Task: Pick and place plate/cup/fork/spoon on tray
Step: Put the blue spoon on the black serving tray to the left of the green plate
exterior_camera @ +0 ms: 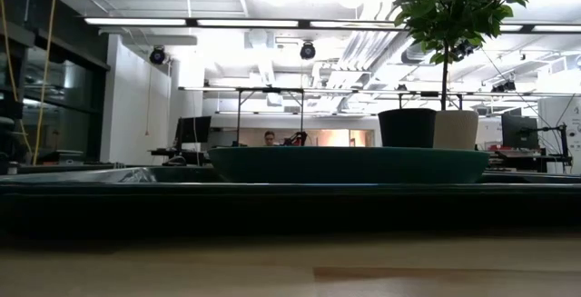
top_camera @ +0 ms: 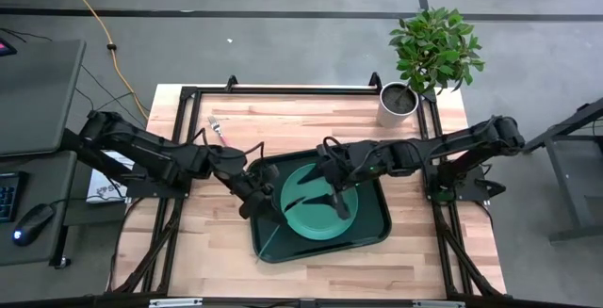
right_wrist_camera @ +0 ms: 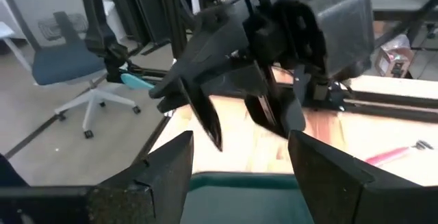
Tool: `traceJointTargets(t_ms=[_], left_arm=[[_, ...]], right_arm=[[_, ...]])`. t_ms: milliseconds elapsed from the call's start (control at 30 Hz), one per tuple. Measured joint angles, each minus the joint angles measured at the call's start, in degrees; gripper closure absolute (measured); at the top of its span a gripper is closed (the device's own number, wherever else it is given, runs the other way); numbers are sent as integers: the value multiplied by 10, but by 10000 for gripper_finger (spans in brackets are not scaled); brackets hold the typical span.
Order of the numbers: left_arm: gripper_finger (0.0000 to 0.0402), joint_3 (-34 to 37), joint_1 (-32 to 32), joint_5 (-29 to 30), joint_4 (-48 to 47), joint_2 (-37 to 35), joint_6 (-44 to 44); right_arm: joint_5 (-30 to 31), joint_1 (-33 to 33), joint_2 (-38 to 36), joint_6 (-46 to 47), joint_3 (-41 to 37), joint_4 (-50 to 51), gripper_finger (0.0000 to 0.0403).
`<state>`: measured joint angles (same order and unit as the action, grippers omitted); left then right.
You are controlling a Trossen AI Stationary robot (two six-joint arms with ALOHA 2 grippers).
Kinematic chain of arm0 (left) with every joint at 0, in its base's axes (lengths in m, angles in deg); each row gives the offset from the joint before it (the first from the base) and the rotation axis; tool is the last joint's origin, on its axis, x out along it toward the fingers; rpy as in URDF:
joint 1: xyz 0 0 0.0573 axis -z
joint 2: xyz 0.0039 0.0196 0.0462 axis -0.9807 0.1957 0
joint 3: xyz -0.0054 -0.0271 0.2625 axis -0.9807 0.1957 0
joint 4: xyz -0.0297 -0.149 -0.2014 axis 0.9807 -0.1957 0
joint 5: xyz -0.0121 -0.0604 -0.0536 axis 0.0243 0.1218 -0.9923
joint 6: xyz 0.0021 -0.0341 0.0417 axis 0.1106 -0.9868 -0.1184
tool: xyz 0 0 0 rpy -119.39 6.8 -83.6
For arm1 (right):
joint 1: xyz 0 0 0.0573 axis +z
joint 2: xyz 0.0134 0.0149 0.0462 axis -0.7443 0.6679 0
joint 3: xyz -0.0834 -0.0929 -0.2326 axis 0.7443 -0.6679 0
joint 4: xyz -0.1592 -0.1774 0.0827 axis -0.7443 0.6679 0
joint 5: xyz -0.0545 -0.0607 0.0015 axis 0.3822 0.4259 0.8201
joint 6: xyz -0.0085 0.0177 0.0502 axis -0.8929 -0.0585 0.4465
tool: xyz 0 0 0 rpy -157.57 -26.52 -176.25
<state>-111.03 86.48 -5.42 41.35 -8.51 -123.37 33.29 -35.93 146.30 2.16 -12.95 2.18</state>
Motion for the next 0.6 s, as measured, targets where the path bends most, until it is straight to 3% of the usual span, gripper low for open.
traceJointTargets(t_ms=[600], left_arm=[[401,0,-22,6,27,13,-9]], right_arm=[[-9,2,2,0,0,-11,294]])
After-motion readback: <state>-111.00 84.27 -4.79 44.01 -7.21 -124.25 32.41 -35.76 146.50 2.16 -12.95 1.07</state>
